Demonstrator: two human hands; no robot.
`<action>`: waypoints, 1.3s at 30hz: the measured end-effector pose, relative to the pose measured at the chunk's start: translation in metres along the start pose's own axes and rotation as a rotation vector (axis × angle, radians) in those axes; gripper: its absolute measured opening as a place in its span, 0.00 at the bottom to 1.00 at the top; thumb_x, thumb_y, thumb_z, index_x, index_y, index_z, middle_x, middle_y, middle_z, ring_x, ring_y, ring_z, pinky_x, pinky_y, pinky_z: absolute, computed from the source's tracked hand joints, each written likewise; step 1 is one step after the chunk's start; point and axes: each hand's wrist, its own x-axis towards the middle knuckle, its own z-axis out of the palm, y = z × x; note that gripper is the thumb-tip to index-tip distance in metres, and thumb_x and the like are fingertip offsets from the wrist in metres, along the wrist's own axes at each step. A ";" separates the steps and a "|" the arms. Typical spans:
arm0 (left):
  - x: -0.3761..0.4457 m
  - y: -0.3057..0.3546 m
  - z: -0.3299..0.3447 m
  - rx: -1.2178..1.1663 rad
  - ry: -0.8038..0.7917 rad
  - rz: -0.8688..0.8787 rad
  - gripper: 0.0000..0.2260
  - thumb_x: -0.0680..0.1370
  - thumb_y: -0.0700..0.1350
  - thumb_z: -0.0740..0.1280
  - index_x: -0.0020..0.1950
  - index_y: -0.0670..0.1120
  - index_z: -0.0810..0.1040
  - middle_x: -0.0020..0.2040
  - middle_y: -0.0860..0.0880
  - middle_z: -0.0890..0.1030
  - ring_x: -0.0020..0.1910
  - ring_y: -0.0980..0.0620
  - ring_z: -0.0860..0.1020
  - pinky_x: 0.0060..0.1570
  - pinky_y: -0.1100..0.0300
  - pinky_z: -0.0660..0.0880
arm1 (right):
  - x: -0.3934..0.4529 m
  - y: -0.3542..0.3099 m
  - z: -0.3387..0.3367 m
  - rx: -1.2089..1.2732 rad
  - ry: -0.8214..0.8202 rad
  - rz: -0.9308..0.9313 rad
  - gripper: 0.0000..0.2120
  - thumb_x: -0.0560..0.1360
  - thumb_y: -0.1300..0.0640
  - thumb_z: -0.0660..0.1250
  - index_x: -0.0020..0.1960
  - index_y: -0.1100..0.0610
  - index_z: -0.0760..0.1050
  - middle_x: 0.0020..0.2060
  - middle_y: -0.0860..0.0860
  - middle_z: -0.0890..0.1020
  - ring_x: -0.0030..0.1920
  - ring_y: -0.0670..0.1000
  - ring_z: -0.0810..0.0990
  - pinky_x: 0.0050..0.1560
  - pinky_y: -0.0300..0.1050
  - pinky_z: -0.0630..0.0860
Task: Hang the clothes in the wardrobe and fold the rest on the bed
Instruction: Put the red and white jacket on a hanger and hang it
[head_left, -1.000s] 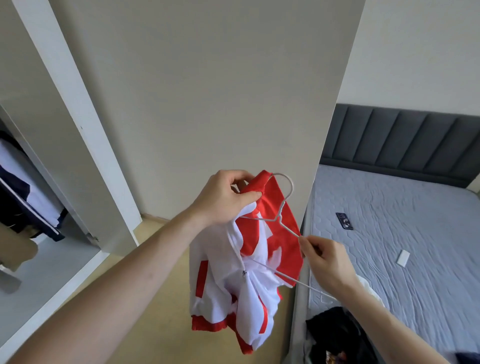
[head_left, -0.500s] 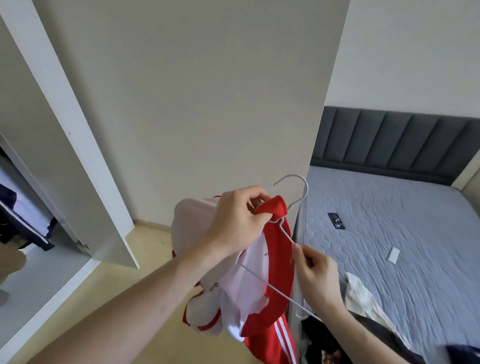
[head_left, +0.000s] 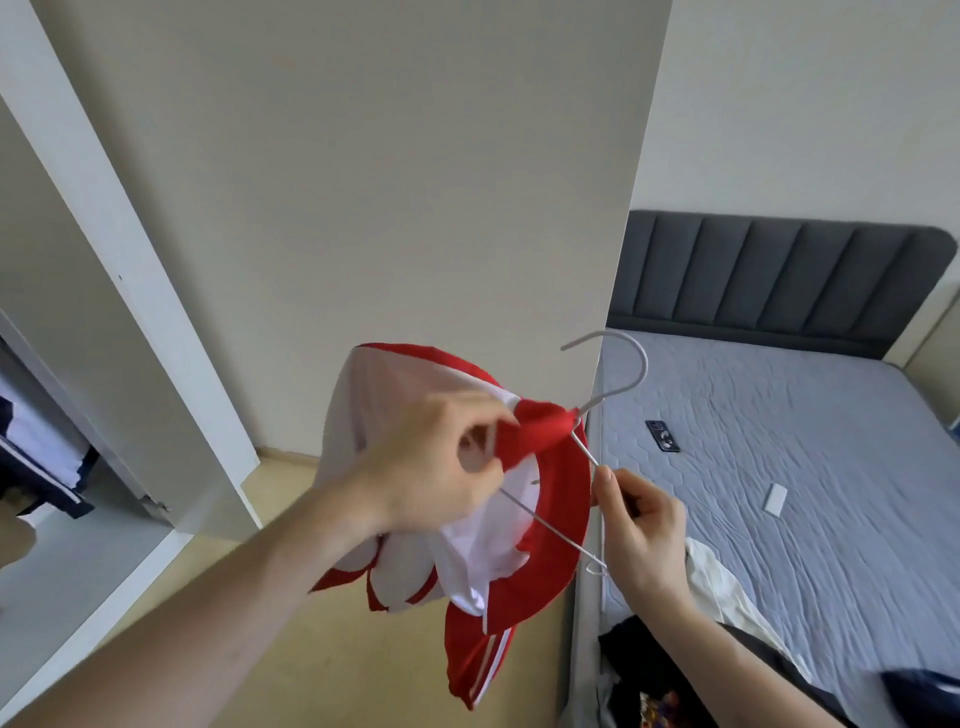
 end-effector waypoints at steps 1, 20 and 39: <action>0.005 0.000 -0.008 0.054 0.102 0.069 0.13 0.73 0.42 0.70 0.56 0.53 0.83 0.50 0.59 0.82 0.52 0.58 0.80 0.53 0.63 0.76 | 0.002 -0.002 -0.001 0.000 0.001 -0.001 0.24 0.80 0.44 0.63 0.31 0.56 0.68 0.24 0.43 0.63 0.28 0.43 0.61 0.29 0.37 0.58; 0.062 -0.061 -0.028 0.420 0.147 0.111 0.22 0.81 0.67 0.55 0.39 0.52 0.72 0.33 0.55 0.73 0.34 0.53 0.71 0.34 0.55 0.69 | 0.009 0.023 -0.050 -0.029 0.117 0.045 0.21 0.75 0.41 0.69 0.67 0.43 0.73 0.62 0.42 0.78 0.58 0.45 0.78 0.59 0.37 0.71; 0.051 -0.081 -0.092 0.472 0.267 0.002 0.26 0.77 0.72 0.55 0.47 0.54 0.81 0.39 0.54 0.80 0.40 0.51 0.76 0.38 0.53 0.73 | 0.043 0.072 -0.033 0.041 -0.093 0.722 0.06 0.80 0.58 0.71 0.49 0.57 0.86 0.30 0.47 0.84 0.28 0.44 0.79 0.26 0.39 0.74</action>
